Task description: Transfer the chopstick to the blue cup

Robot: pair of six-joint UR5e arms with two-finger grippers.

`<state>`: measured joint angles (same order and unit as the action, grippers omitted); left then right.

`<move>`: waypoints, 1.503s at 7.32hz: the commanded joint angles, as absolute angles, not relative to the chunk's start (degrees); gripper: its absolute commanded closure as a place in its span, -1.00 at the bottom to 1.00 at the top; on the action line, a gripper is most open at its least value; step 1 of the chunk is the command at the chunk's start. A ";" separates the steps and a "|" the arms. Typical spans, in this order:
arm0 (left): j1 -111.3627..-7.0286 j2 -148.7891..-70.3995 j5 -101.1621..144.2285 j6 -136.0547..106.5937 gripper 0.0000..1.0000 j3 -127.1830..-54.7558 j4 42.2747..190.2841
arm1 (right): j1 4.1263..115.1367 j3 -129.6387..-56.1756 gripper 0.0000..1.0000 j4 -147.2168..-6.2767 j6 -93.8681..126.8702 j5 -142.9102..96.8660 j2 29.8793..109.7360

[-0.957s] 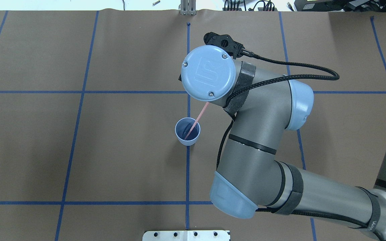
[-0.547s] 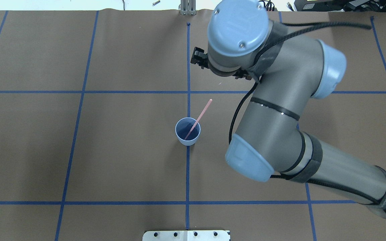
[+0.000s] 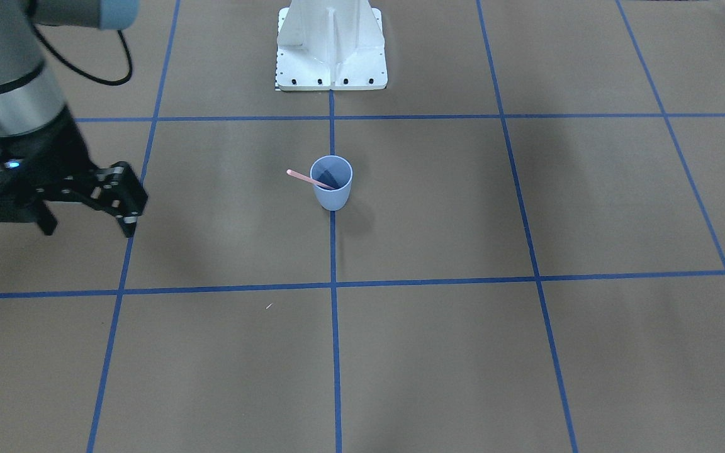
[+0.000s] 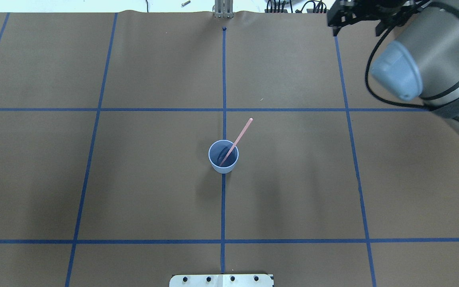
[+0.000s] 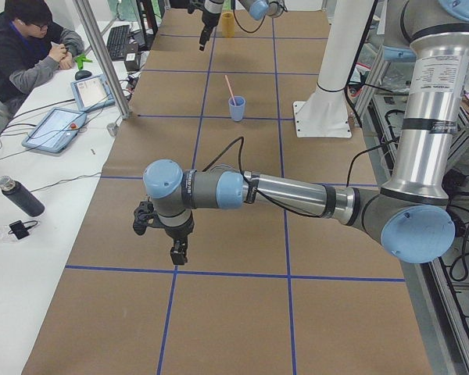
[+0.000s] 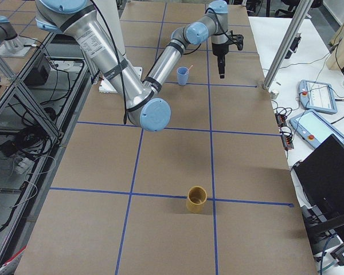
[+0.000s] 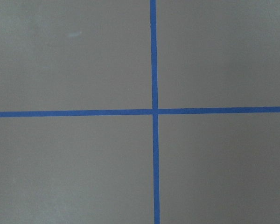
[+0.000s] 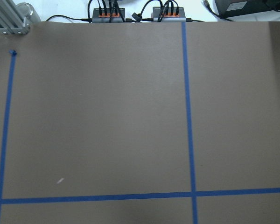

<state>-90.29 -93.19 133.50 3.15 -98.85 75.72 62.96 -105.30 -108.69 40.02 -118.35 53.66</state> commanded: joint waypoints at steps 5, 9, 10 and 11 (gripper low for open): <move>-90.79 -91.58 133.51 10.37 -0.96 -101.33 79.54 | 84.53 -104.41 -1.00 -100.75 -4.72 -131.01 86.76; -90.62 -90.88 133.07 10.63 -0.96 -102.30 80.24 | 88.77 -100.28 -1.00 -90.44 -4.39 -133.77 99.30; -90.70 -90.79 132.98 10.81 -0.96 -102.39 80.24 | 88.77 -100.37 -1.00 -90.35 -4.39 -133.68 99.58; -90.62 -90.79 133.24 10.72 -0.96 -102.13 80.24 | 88.77 -100.28 -1.00 -90.35 -4.39 -133.77 99.49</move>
<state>-90.64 -90.89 133.08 10.72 -102.29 80.23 88.72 -100.38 -90.49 -4.39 -133.73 99.07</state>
